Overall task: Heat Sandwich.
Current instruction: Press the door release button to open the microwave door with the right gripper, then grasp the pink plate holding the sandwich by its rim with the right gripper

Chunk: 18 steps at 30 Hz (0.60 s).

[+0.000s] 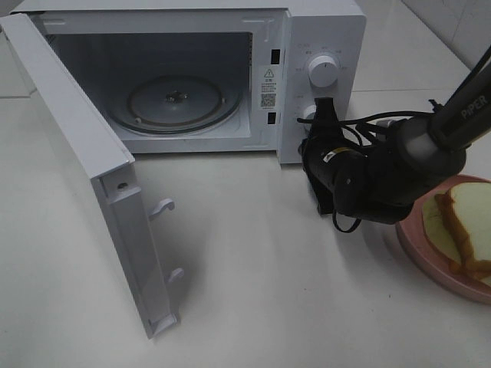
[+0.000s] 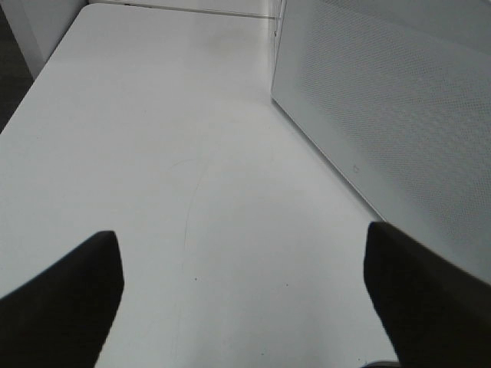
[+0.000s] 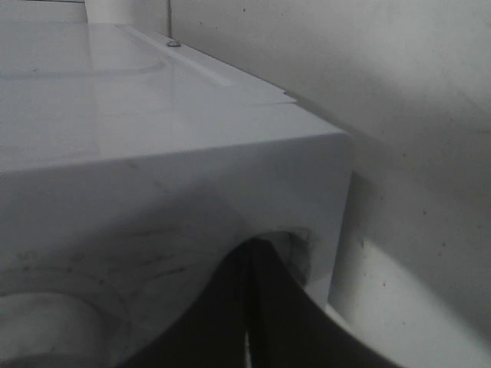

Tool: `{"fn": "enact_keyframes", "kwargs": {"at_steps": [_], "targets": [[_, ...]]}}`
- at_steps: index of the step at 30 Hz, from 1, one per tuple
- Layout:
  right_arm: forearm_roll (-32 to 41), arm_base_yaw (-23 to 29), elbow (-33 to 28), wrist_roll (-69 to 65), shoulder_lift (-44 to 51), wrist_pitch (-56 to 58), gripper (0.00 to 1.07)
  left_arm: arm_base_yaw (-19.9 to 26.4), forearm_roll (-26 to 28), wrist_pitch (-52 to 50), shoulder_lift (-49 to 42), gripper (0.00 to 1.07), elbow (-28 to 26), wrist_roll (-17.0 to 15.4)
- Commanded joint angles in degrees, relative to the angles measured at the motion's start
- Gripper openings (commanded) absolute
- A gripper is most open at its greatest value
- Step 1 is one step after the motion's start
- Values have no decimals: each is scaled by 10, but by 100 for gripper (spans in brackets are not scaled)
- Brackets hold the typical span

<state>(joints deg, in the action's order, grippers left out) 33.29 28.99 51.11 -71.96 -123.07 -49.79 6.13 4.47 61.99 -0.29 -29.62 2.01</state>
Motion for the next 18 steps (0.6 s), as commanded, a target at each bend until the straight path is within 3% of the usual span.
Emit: {"fn": "enact_keyframes", "kwargs": {"at_steps": [1,18], "targets": [[-10,-8,-13,5,28,-73,1,1,0,-7,-10,80,2,-3],[-24,-8,-116,6,106,-71,1,1,0,-7,-10,80,2,-3]]}}
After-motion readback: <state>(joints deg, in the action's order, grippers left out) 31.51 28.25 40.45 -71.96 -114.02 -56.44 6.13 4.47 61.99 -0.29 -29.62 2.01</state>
